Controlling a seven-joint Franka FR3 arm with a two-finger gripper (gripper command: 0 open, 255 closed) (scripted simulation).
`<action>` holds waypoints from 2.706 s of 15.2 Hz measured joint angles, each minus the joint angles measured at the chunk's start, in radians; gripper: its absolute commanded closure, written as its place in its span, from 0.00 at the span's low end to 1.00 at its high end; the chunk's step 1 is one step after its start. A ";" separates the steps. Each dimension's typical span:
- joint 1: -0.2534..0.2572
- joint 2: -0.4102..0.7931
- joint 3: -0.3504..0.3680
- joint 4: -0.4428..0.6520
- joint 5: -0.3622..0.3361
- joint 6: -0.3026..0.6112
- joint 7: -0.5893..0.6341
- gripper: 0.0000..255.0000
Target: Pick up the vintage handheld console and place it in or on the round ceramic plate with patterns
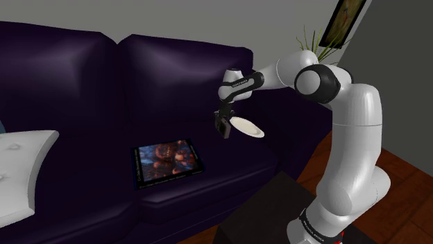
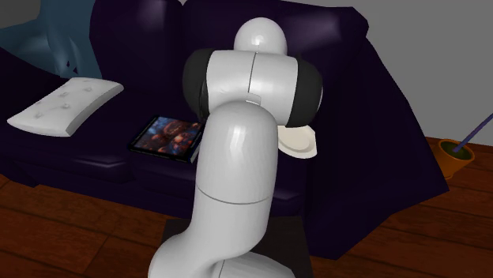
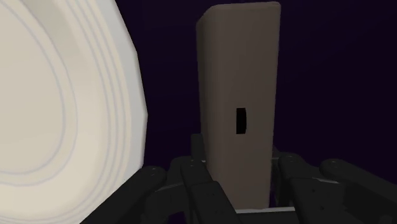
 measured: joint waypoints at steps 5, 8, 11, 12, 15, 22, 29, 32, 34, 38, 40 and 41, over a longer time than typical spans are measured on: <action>-0.001 -0.024 0.003 0.016 0.005 -0.045 -0.003 1.00; -0.004 -0.046 0.005 0.023 0.010 -0.074 -0.008 1.00; -0.005 -0.068 0.007 0.032 0.013 -0.105 -0.009 1.00; -0.005 -0.072 0.008 0.041 0.014 -0.117 -0.010 1.00; -0.006 -0.092 0.009 0.053 0.018 -0.149 -0.013 1.00; -0.007 -0.126 0.012 0.097 0.024 -0.228 -0.018 1.00; -0.014 -0.153 0.012 0.137 0.030 -0.294 -0.030 1.00; -0.051 -0.184 -0.003 0.102 0.040 -0.289 -0.082 1.00; -0.083 -0.202 -0.017 0.088 0.047 -0.291 -0.129 1.00; -0.136 -0.256 -0.041 0.028 0.061 -0.284 -0.209 1.00; -0.166 -0.263 -0.058 0.027 0.067 -0.289 -0.257 1.00; -0.180 -0.269 -0.065 0.017 0.069 -0.284 -0.279 1.00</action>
